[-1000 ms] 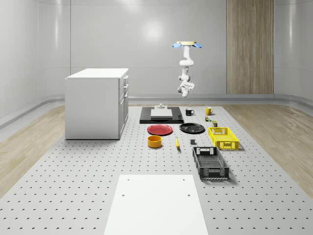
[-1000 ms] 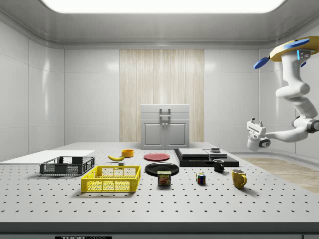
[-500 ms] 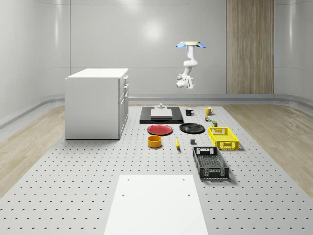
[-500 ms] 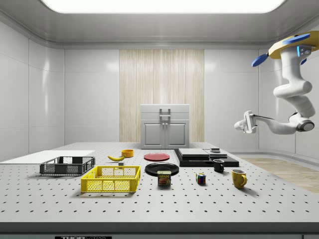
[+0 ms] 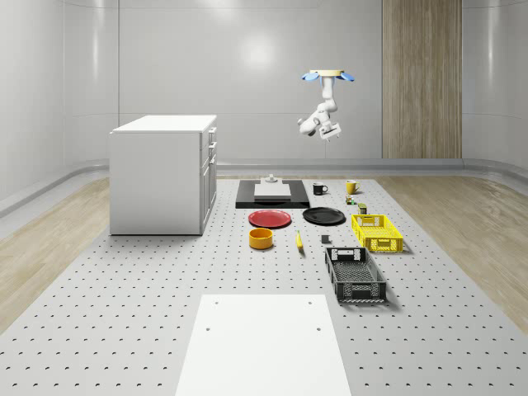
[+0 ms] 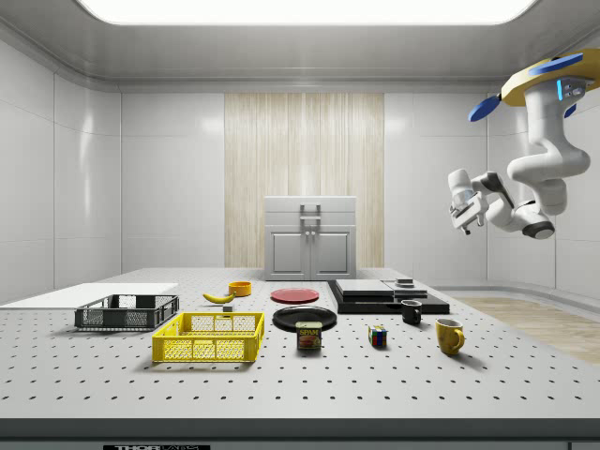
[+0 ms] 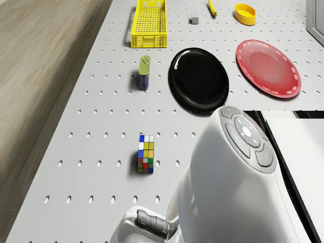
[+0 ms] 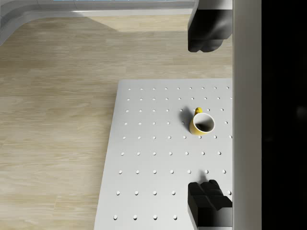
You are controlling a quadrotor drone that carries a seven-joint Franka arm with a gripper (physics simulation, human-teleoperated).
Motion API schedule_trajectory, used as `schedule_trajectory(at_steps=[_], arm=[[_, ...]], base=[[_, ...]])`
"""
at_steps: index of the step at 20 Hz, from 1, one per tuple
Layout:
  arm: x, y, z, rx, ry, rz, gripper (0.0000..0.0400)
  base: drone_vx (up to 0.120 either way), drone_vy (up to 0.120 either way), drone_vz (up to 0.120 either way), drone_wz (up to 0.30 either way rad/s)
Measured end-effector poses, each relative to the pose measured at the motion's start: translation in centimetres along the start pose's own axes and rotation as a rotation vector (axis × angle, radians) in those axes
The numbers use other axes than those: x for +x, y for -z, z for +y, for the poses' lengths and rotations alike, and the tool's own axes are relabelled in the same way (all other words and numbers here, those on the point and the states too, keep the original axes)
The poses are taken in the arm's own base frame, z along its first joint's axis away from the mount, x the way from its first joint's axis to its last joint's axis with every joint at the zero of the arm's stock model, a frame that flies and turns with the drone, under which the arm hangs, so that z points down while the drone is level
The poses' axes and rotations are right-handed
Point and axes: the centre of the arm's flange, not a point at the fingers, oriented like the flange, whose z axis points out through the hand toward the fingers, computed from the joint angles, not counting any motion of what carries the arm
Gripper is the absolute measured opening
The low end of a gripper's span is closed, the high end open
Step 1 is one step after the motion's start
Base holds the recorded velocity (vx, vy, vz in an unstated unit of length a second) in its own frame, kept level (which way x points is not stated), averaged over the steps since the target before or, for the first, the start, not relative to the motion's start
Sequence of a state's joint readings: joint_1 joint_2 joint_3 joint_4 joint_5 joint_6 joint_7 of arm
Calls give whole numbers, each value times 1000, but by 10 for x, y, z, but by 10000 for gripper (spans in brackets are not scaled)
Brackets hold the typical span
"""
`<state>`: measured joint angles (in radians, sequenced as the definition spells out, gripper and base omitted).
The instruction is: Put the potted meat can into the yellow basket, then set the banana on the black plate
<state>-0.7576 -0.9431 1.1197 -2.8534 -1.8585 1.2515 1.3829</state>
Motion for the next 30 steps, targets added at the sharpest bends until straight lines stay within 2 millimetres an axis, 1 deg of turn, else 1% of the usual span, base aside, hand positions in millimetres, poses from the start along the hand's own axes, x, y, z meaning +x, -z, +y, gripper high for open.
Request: schedule_trajectory(at_steps=[5, 11, 18, 20, 23, 30], arm=[[-14, -1, -14, -137, 5, 142, 400], [-20, -3, -20, -198, 7, 208, 400], [-22, -4, -22, -221, 8, 232, 400], [-23, -4, -22, -223, 8, 235, 400], [-23, -4, -22, -226, 8, 238, 400], [-23, -4, -23, -228, 8, 241, 400]], base=[[120, 112, 0, 0], [120, 120, 0, 0], [120, 120, -120, 0], [120, 120, 0, 0], [120, 13, -13, 0], [120, 0, -120, 0]])
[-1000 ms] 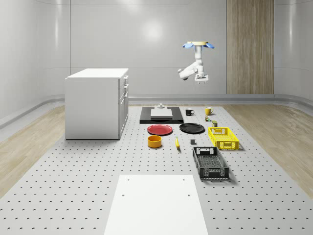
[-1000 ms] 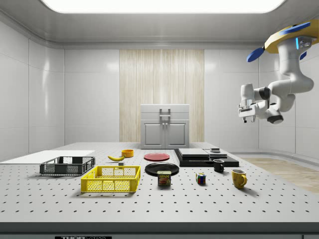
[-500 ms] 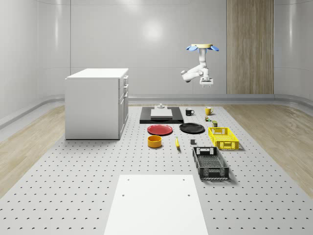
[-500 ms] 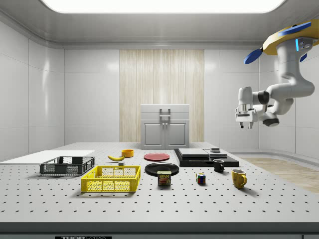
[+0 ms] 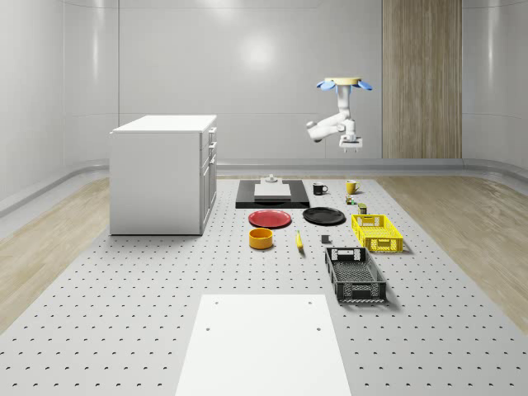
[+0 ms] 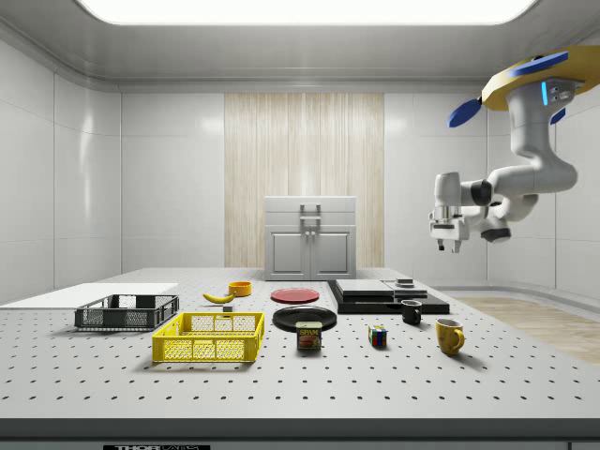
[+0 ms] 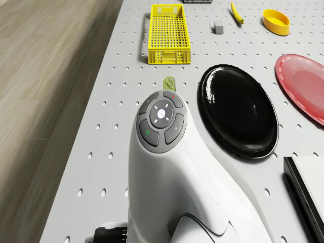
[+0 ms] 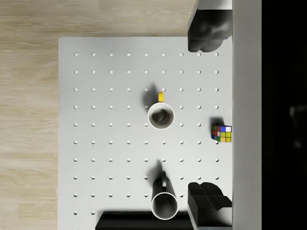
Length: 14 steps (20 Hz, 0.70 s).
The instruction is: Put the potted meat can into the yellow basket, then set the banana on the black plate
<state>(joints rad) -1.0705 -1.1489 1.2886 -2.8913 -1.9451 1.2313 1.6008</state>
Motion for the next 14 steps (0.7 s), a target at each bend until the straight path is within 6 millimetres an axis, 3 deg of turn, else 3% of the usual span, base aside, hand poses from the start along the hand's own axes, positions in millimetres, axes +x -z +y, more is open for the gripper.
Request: schedule_trajectory(at_steps=[14], arm=[[0, 0, 0, -1, 0, 1, 400]], base=[[120, 0, -120, 0]])
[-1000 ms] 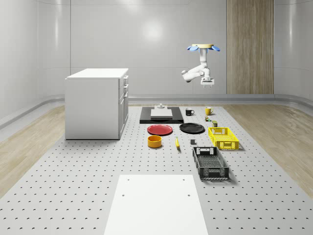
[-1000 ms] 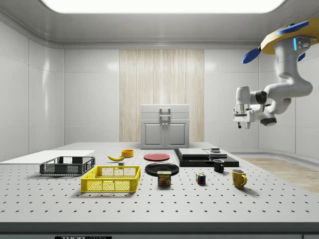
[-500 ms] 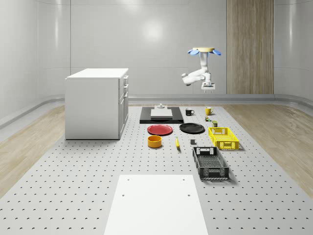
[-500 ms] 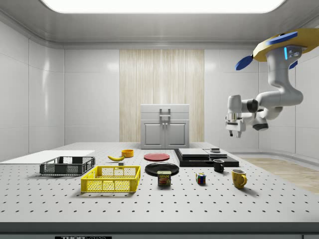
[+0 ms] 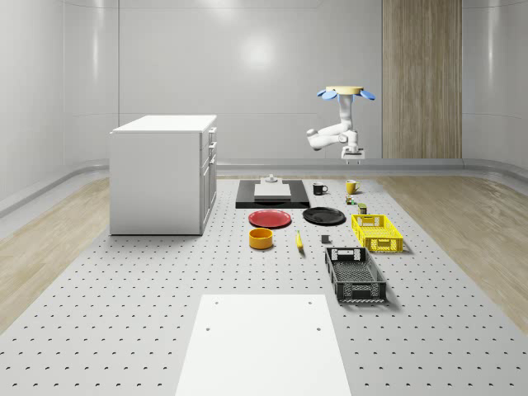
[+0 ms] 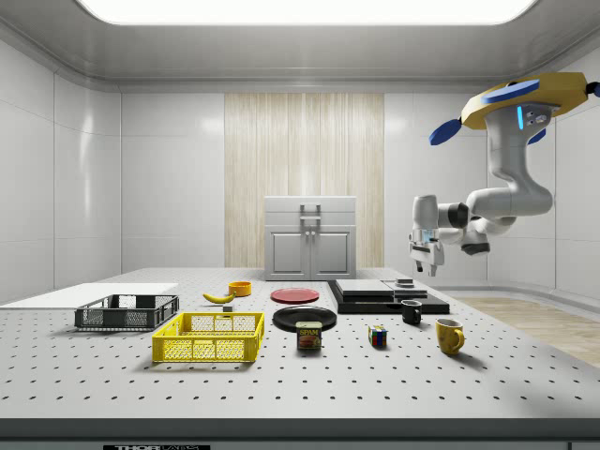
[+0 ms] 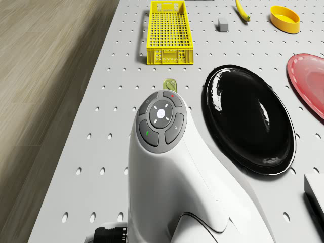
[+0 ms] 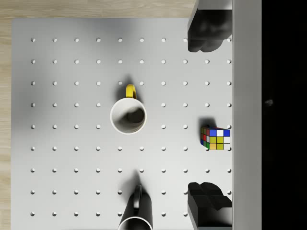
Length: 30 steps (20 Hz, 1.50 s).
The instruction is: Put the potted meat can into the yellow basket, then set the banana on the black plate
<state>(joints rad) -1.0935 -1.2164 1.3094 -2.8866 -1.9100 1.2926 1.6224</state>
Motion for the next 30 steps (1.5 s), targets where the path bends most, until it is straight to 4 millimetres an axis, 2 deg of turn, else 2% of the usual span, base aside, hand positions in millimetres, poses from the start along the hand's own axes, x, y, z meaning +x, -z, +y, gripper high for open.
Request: schedule_trajectory(at_steps=[15, 21, 27, 30], arm=[[0, 0, 0, 0, 0, 0, 400], [0, 0, 0, 0, 0, 0, 400], [0, 0, 0, 0, 0, 0, 400], [0, 0, 0, 0, 0, 0, 400]], base=[[120, 0, -120, 0], [120, 47, -7, 0], [120, 0, -120, 0], [120, 0, -13, 0]])
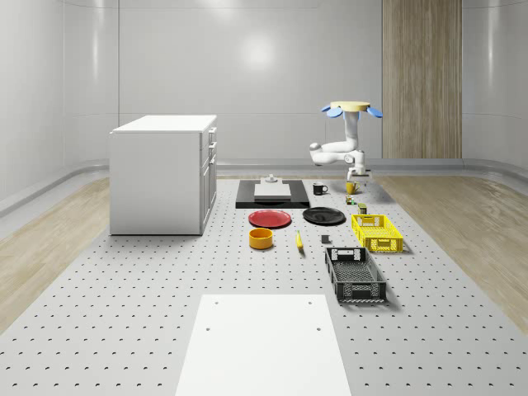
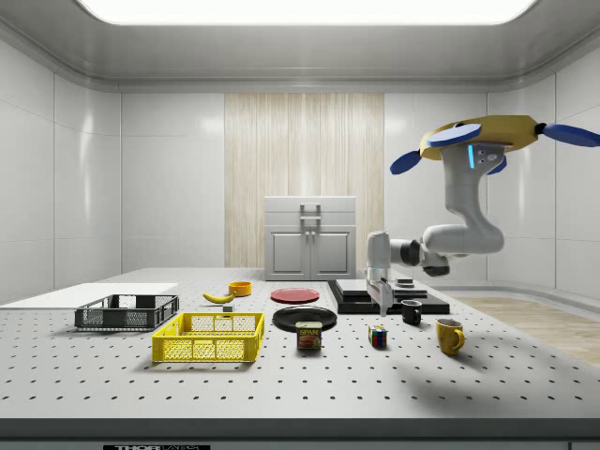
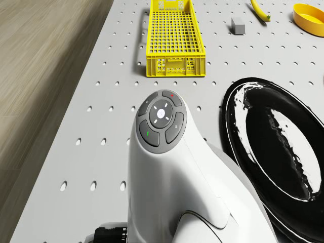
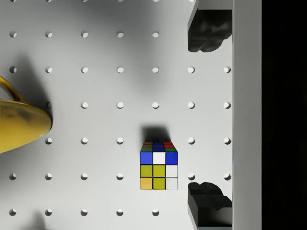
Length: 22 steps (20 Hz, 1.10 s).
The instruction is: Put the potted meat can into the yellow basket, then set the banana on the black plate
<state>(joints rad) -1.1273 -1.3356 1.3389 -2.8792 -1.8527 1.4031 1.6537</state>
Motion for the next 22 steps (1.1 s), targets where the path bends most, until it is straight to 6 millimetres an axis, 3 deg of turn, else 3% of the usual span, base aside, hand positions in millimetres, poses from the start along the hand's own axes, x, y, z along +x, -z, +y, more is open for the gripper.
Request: schedule_trajectory(at_steps=[5, 22], arm=[[0, 0, 0, 0, 0, 0, 400], [0, 0, 0, 0, 0, 0, 400]], base=[[120, 0, -96, 0], [120, -9, 0, 0]])
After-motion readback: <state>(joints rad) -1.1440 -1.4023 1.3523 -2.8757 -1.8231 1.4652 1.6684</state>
